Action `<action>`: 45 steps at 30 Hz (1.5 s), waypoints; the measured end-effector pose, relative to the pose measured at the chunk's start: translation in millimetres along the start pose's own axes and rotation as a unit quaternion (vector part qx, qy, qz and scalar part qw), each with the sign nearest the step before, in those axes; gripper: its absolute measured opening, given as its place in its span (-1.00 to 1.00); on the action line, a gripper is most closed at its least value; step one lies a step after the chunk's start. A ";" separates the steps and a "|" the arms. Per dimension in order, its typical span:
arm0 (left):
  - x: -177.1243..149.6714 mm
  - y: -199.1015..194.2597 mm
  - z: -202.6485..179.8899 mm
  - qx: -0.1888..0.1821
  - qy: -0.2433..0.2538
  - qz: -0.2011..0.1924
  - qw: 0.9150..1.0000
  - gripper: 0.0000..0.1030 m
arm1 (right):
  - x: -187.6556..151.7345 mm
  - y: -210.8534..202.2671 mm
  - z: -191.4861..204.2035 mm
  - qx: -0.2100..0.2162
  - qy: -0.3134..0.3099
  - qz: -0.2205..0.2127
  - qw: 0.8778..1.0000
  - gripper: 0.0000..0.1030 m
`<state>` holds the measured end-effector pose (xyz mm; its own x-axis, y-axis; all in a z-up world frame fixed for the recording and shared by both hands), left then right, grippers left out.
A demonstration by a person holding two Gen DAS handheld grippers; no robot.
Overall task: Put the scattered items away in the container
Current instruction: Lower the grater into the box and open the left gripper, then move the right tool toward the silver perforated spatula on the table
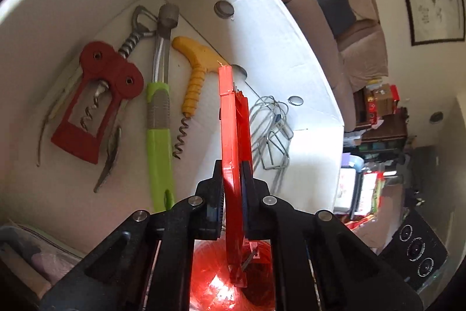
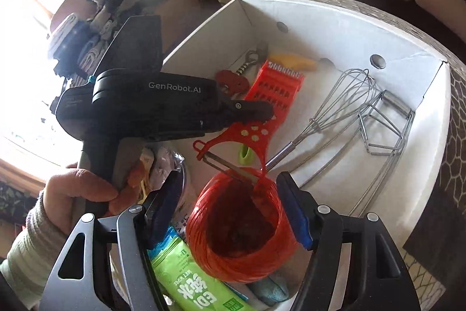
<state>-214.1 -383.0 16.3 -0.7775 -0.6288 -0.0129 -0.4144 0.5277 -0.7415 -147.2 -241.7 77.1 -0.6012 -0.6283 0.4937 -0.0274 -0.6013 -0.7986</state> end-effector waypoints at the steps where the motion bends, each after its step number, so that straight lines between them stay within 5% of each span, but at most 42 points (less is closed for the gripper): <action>1: 5.6 -4.4 -4.8 0.026 0.017 -0.008 0.999 -0.84 | -0.6 -5.9 -3.6 0.001 0.009 -0.008 1.000 0.36; 5: 22.7 -13.1 -27.4 0.149 0.098 -0.045 0.983 -0.84 | -5.9 -31.6 -16.6 0.003 0.029 -0.039 0.999 0.37; 10: 22.2 18.0 -41.6 0.242 0.160 -0.041 0.956 -0.84 | -17.7 -54.5 -34.0 -0.005 0.044 -0.057 0.997 0.41; 17: -26.6 76.4 -72.0 0.367 0.293 -0.040 0.882 -0.74 | -31.4 -71.0 -50.0 -0.012 0.051 -0.062 0.997 0.41; 18: -31.7 83.9 -77.4 0.370 0.300 -0.035 0.878 -0.58 | -32.3 -72.5 -49.6 -0.013 0.050 -0.063 0.997 0.42; 21: -40.1 88.3 -93.2 0.356 0.300 -0.037 0.884 0.24 | -36.3 -74.6 -48.2 -0.012 0.051 -0.066 0.996 0.47; 28: -32.2 52.8 -115.0 0.315 0.268 -0.058 0.909 0.32 | -49.8 -91.4 -47.0 -0.012 0.061 -0.078 0.995 0.49; 33: -14.2 28.1 -89.7 0.216 0.192 -0.018 0.957 0.40 | -52.8 -114.7 -52.2 -0.014 0.076 -0.101 0.992 0.54; 36: -19.6 26.5 -74.1 0.235 0.182 -0.021 0.955 0.39 | -54.2 -128.4 -58.8 -0.009 0.091 -0.116 0.989 0.58; 39: -38.1 9.1 -74.1 0.146 0.163 -0.018 0.976 0.41 | -58.8 -137.8 -69.3 -0.029 0.099 -0.115 0.988 0.59; 40: -46.6 0.6 -76.4 0.116 0.162 -0.021 0.980 0.57 | -60.7 -139.2 -73.8 -0.034 0.102 -0.112 0.988 0.59; 42: -65.9 -18.8 -79.6 0.074 0.162 -0.035 0.983 0.97 | -66.1 -140.1 -84.0 -0.052 0.109 -0.105 0.987 0.59; 45: -98.9 -46.3 -81.4 0.016 0.157 -0.051 0.986 1.00 | -76.6 -133.0 -102.8 -0.072 0.135 -0.097 0.983 0.59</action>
<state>-156.5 -298.7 106.5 -0.8428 -0.4670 0.2676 -0.4867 0.4492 -0.7492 -179.6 -62.8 110.1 -0.7636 -0.3433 0.5468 -0.2629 -0.6082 -0.7490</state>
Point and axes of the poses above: each gripper's, at about its wrist camera, not at the fingertips, and y roughly the way its jaws point, z to its left, x to its top, the point moved 4 cm from there along y, roughly the way its jaws point, and after that the axes turned 10 degrees about -y, right-handed, at the moved point
